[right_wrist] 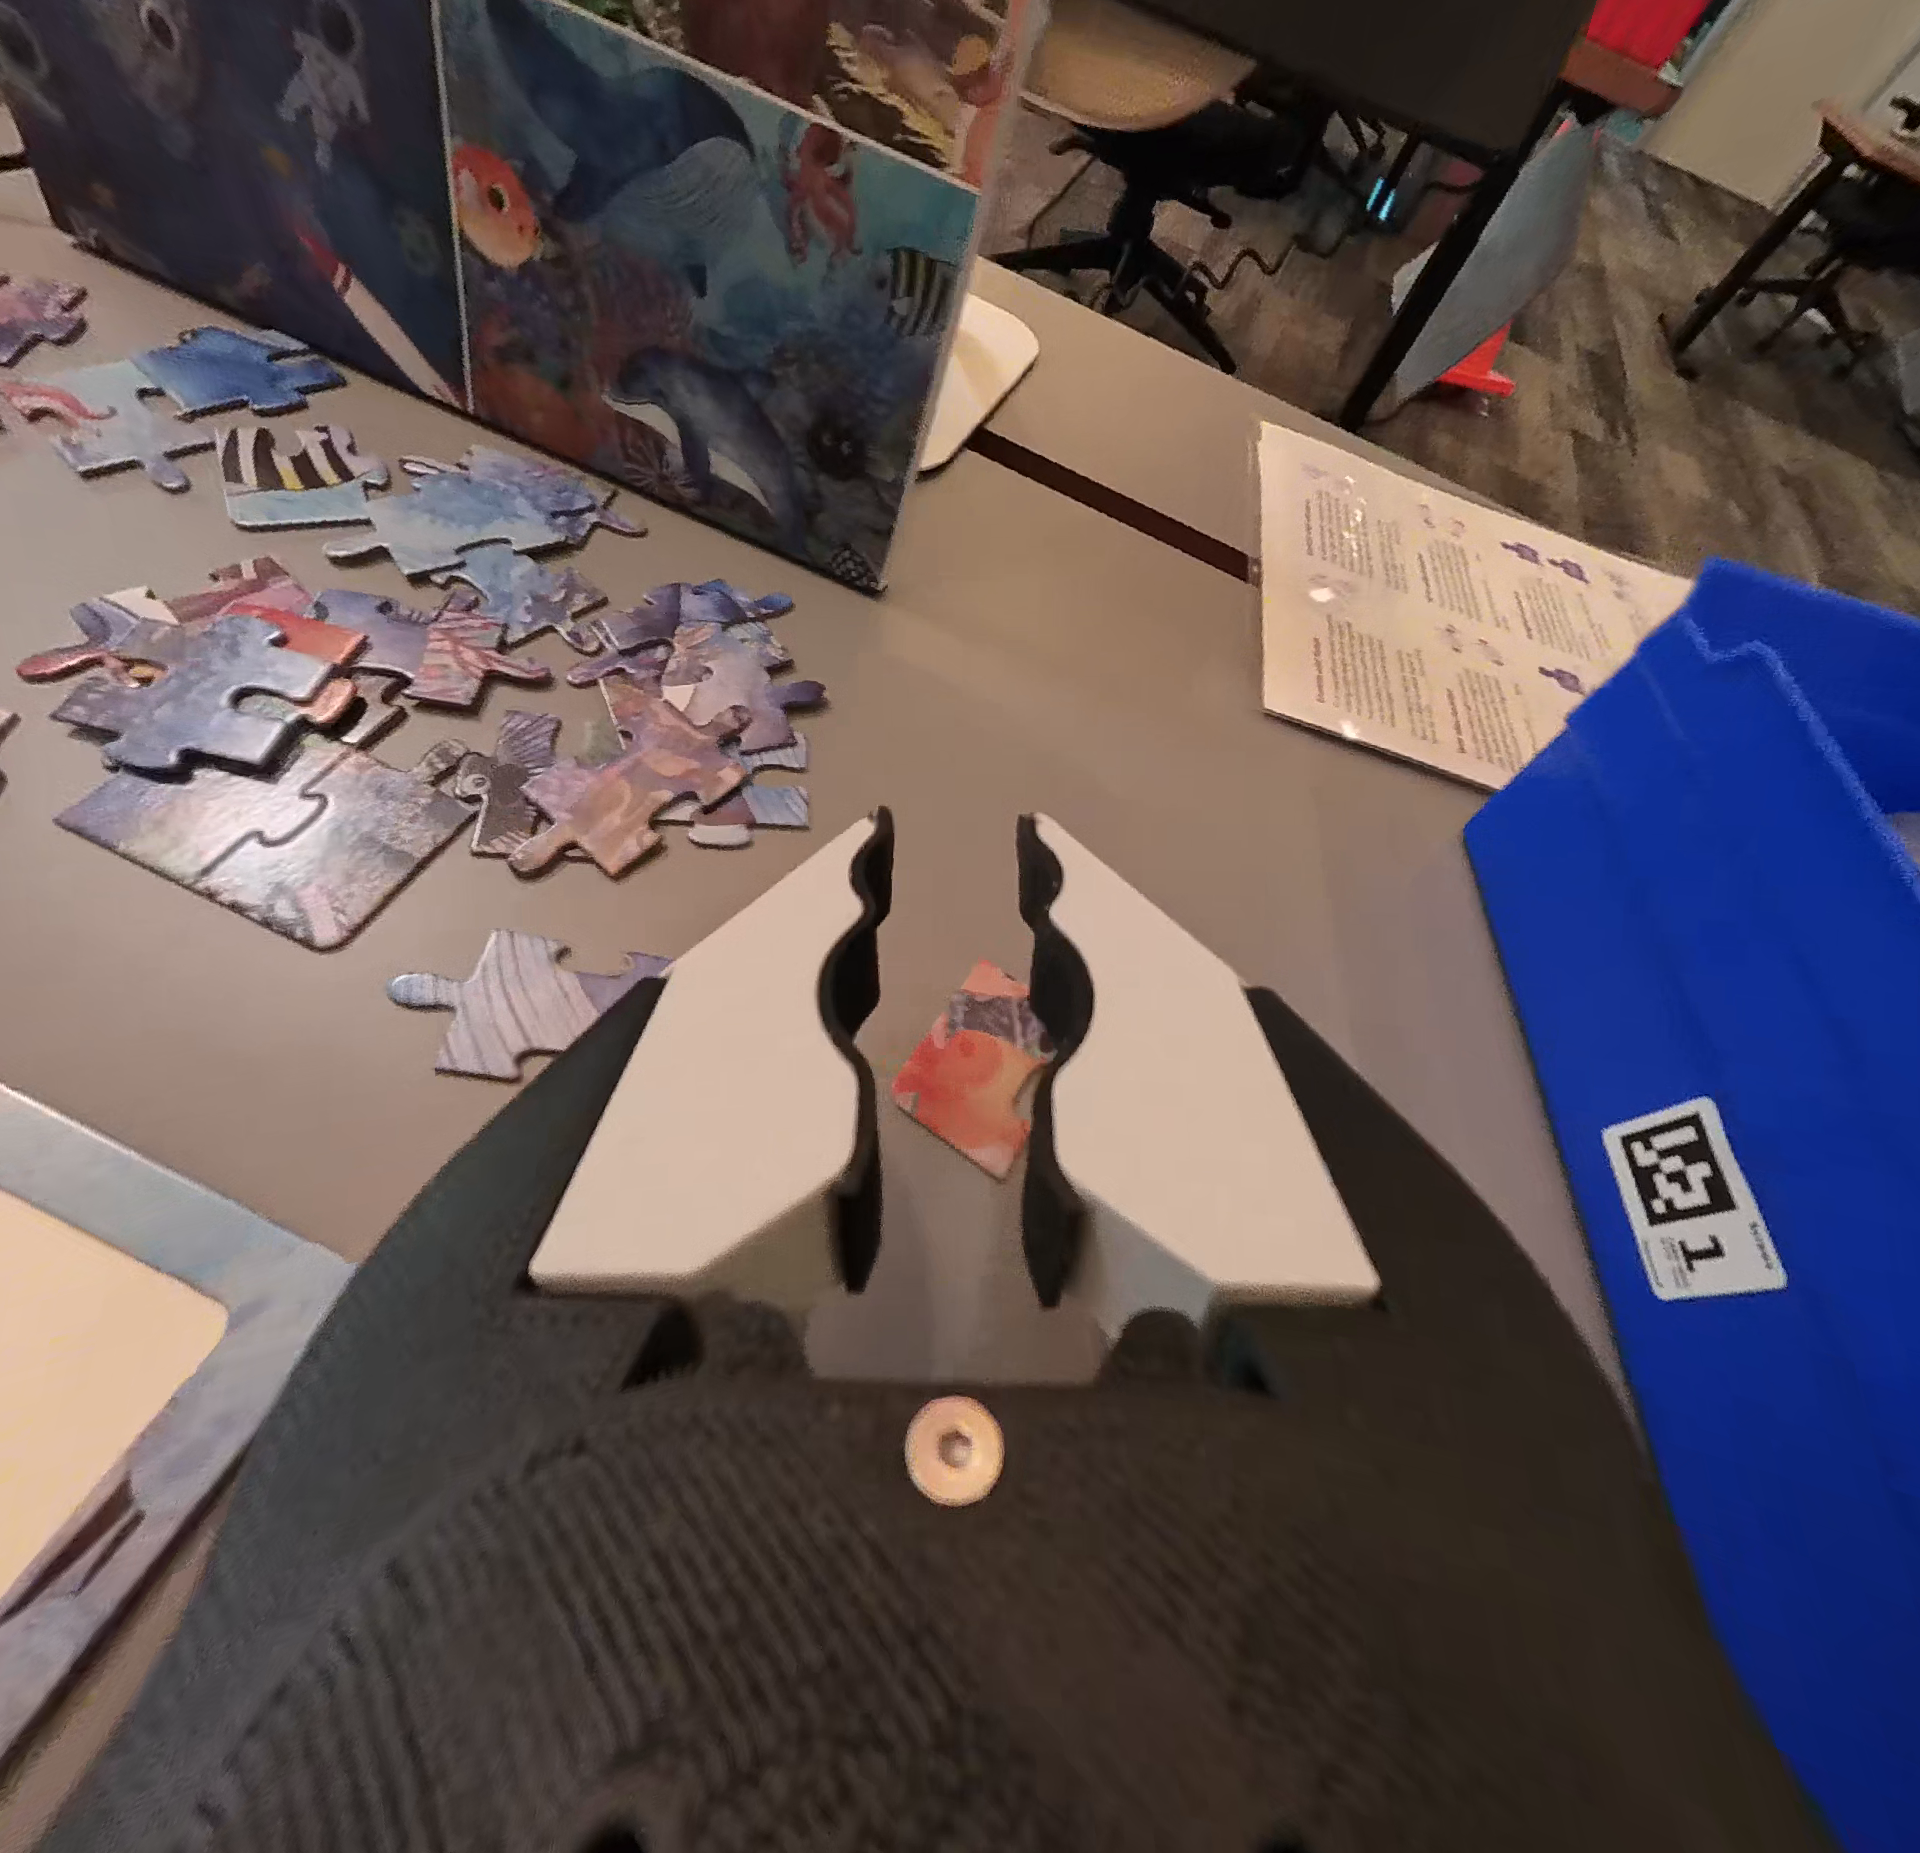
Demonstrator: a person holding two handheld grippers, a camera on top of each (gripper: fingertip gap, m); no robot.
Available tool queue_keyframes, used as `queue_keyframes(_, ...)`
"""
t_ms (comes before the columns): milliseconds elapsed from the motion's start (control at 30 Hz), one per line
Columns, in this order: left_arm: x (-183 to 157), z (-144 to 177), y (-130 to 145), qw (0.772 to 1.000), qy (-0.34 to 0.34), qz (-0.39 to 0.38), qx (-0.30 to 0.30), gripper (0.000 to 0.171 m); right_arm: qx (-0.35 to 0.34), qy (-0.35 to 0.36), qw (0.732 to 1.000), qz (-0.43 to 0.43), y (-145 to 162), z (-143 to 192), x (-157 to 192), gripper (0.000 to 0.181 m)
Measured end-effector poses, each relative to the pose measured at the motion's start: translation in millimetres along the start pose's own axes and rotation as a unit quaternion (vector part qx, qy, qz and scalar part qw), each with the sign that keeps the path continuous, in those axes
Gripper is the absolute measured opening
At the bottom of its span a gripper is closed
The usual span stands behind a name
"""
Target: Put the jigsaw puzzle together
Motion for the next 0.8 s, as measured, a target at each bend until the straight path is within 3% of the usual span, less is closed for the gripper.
queue_keyframes(67,23.5,10.3,-9.7,0.998,-0.034,0.014,-0.06,0.015,-0.006,-0.007,1.0,0.011,-4.9,-0.2,6.7,0.022)
queue_keyframes(133,43.0,9.3,0.2,0.998,-0.042,0.026,-0.03,0.0,-0.014,-0.014,1.0,0.019,-9.1,-0.2,12.5,0.017)
queue_keyframes(300,70.1,0.3,34.5,0.99,-0.068,0.094,0.08,0.0,-0.009,-0.018,0.999,0.047,-9.3,-2.3,19.7,0.003)
queue_keyframes(467,49.6,-7.4,48.9,0.962,0.018,0.239,0.135,0.0,-0.004,-0.021,0.998,0.052,-7.6,-4.2,22.7,0.0)
queue_keyframes(633,56.7,-8.7,60.8,0.965,-0.017,0.204,0.162,0.0,0.003,-0.018,0.998,0.059,-5.8,-6.0,23.7,0.0)
queue_keyframes(800,47.5,-10.2,63.8,0.96,-0.001,0.22,0.172,0.0,0.005,-0.016,0.998,0.067,-5.1,-7.0,25.1,0.0)
Point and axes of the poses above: each gripper's, where its closed fingertips meet, z back along the fingers, y out of its underside, x = y × z across the jaws, the point moved 3 cm from there along z, back along the fingers, and after that the axes turned 11 degrees about z, right-handed, at the moved point
